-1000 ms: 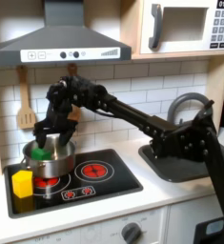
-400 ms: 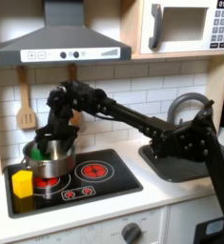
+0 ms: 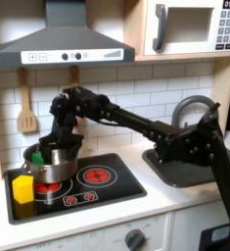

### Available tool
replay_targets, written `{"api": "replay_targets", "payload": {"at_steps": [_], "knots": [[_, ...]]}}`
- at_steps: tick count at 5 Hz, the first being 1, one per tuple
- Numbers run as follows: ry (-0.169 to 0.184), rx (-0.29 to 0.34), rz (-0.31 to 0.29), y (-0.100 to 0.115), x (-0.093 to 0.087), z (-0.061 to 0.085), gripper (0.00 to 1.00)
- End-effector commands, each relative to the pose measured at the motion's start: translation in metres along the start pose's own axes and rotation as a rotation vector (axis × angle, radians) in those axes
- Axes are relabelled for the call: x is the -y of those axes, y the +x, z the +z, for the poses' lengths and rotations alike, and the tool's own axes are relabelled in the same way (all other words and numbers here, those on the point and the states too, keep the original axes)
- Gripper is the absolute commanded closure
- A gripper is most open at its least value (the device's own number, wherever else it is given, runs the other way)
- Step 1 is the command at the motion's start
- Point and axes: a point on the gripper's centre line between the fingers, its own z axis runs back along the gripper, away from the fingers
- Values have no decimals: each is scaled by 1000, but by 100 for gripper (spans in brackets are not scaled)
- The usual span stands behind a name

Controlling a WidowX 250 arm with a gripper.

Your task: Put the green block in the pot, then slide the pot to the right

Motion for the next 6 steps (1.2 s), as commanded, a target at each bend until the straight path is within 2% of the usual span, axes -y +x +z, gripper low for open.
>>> {"api": "replay_targets", "payload": {"at_steps": [1,2,5,6], "knots": [[-36,-19,-36,-9,18,-1,0],[-58,-29,-58,-14,32,-3,0],[-101,-36,-135,-26,67,8,0],[-103,-36,-150,-30,75,14,0]]}}
